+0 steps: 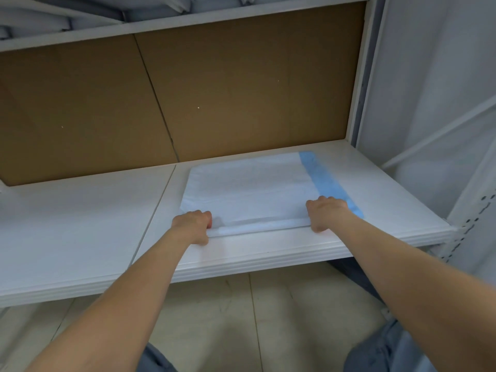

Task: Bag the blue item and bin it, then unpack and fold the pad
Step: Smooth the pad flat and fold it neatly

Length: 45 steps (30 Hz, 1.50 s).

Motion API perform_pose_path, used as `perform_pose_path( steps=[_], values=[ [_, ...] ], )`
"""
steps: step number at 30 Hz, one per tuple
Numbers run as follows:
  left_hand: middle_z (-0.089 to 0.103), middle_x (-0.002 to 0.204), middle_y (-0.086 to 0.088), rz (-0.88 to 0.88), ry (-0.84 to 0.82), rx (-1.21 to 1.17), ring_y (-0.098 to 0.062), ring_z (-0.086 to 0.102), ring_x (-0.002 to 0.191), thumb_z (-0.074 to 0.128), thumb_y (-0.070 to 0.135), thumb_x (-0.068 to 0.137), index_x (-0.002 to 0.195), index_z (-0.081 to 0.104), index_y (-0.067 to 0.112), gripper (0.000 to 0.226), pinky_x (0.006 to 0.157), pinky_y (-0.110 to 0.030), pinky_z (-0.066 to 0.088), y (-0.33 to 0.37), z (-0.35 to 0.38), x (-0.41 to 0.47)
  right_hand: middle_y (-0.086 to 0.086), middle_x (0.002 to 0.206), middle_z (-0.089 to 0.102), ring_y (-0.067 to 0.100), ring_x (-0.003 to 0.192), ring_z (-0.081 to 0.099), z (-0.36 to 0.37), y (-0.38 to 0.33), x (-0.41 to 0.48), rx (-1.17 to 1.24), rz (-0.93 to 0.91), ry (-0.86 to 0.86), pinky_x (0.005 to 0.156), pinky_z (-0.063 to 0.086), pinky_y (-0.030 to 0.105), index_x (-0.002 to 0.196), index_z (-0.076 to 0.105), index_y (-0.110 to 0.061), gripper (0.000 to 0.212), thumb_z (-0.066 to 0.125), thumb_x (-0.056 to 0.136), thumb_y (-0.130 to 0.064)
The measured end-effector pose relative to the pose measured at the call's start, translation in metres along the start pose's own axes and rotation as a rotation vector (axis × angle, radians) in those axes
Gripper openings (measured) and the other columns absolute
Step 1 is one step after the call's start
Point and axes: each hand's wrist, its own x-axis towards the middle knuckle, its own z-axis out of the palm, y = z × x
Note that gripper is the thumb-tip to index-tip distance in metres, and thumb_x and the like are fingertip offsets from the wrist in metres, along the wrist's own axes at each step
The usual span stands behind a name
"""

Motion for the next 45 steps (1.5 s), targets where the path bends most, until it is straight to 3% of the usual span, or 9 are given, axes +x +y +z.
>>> perform_pose_path(
  steps=[12, 21, 25, 29, 33, 36, 39, 42, 45],
  values=[
    [0.055, 0.099, 0.001, 0.034, 0.062, 0.026, -0.017, 0.048, 0.085, 0.057, 0.027, 0.089, 0.11, 0.055, 0.02, 0.022, 0.069, -0.025, 0.038, -0.012, 0.001, -0.015, 0.003, 0.117, 0.061, 0.02, 0.09, 0.056, -0.009, -0.007, -0.002, 0.163, -0.055, -0.14, 0.072, 0.045, 0.029, 0.119, 0.056, -0.014, 0.042, 0.057, 0.077, -0.017],
    [0.056, 0.101, 0.003, -0.008, -0.074, -0.044, -0.016, 0.051, 0.088, 0.059, 0.055, 0.083, 0.111, 0.052, 0.02, 0.045, 0.071, -0.025, 0.038, -0.016, -0.002, -0.015, 0.004, 0.118, 0.059, 0.024, 0.107, 0.059, -0.008, -0.004, 0.005, 0.185, -0.057, -0.211, 0.085, 0.049, 0.033, 0.119, 0.055, -0.012, 0.041, 0.064, 0.079, -0.02],
    [0.052, 0.09, 0.005, 0.045, -0.041, 0.037, -0.016, 0.049, 0.081, 0.059, 0.055, 0.084, 0.096, 0.047, 0.022, 0.036, 0.066, -0.024, 0.035, -0.016, -0.001, -0.01, 0.007, 0.122, 0.058, 0.026, 0.11, 0.058, -0.009, -0.004, 0.011, 0.172, -0.078, -0.226, 0.086, 0.047, 0.033, 0.121, 0.055, -0.009, 0.042, 0.066, 0.081, -0.017],
    [0.049, 0.081, 0.006, 0.022, -0.152, 0.045, -0.016, 0.047, 0.078, 0.056, 0.065, 0.08, 0.091, 0.045, 0.021, 0.046, 0.06, -0.023, 0.031, -0.012, -0.01, -0.009, 0.007, 0.121, 0.058, 0.025, 0.103, 0.057, -0.011, -0.002, 0.015, 0.167, -0.106, -0.261, 0.083, 0.046, 0.033, 0.119, 0.056, -0.009, 0.042, 0.067, 0.079, -0.017],
    [0.047, 0.071, 0.002, -0.09, -0.129, 0.014, -0.015, 0.046, 0.064, 0.027, 0.068, 0.091, 0.072, 0.046, 0.015, 0.059, 0.056, -0.023, 0.03, -0.003, -0.017, 0.001, 0.005, 0.093, 0.053, 0.022, 0.079, 0.049, -0.024, 0.005, 0.014, 0.241, -0.12, -0.317, 0.062, 0.039, 0.026, 0.092, 0.056, -0.013, 0.016, 0.058, 0.076, -0.012],
    [0.058, 0.093, -0.002, -0.105, 0.038, 0.147, -0.02, 0.058, 0.082, 0.037, 0.037, 0.099, 0.102, 0.058, 0.013, 0.032, 0.058, -0.023, 0.037, 0.001, -0.015, 0.007, 0.007, 0.087, 0.056, 0.021, 0.07, 0.051, -0.031, 0.005, 0.019, 0.303, -0.099, -0.155, 0.057, 0.041, 0.022, 0.09, 0.061, -0.011, 0.017, 0.047, 0.082, -0.01],
    [0.053, 0.122, -0.004, -0.073, 0.186, 0.131, -0.022, 0.055, 0.112, 0.046, 0.013, 0.094, 0.129, 0.047, 0.015, 0.035, 0.073, -0.03, 0.044, 0.003, 0.005, 0.015, 0.005, 0.115, 0.059, 0.025, 0.105, 0.057, -0.022, -0.003, 0.038, 0.4, -0.061, 0.119, 0.088, 0.049, 0.031, 0.111, 0.063, -0.018, 0.027, 0.047, 0.089, -0.022],
    [0.039, 0.142, -0.005, 0.061, 0.28, 0.034, -0.021, 0.035, 0.134, 0.044, 0.017, 0.097, 0.144, 0.034, 0.015, 0.048, 0.099, -0.03, 0.038, -0.002, 0.021, 0.028, 0.007, 0.133, 0.043, 0.027, 0.125, 0.041, -0.014, -0.017, 0.053, 0.395, -0.075, 0.196, 0.099, 0.042, 0.039, 0.132, 0.049, -0.024, 0.04, 0.05, 0.093, -0.033],
    [0.009, 0.16, -0.005, 0.086, 0.193, -0.069, -0.02, 0.005, 0.149, 0.032, 0.033, 0.102, 0.152, 0.01, 0.009, 0.06, 0.12, -0.031, 0.011, -0.01, 0.022, 0.036, 0.006, 0.152, 0.025, 0.03, 0.14, 0.022, -0.005, -0.028, 0.058, 0.366, -0.125, 0.203, 0.11, 0.031, 0.042, 0.148, 0.027, -0.026, 0.064, 0.046, 0.093, -0.052]
  ],
)
